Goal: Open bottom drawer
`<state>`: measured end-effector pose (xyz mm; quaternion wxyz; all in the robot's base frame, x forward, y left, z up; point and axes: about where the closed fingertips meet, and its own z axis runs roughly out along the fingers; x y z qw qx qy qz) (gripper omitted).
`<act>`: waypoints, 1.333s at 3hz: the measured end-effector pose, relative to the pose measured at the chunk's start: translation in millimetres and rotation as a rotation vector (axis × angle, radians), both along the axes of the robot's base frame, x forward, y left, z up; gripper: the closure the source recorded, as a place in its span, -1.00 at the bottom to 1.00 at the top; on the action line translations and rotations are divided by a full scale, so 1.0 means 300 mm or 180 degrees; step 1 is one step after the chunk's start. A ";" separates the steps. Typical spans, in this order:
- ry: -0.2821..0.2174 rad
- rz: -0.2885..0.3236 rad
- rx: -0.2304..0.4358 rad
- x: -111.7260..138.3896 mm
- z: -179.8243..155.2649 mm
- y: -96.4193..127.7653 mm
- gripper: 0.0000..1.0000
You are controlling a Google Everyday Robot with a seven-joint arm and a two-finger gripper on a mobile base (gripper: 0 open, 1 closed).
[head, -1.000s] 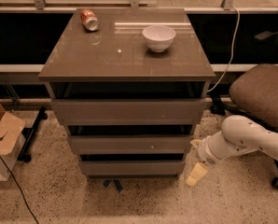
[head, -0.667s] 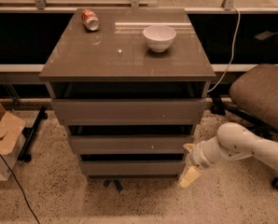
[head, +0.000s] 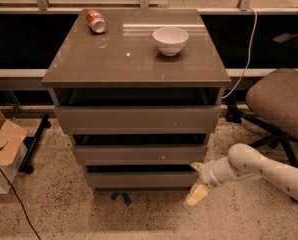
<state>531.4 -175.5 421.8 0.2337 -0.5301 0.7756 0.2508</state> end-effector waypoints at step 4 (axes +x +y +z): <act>0.0246 -0.0175 0.0375 0.129 -0.294 -0.001 -1.00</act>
Offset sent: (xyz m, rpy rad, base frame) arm 0.0336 -0.0057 -0.0904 0.1055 0.0451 -0.0433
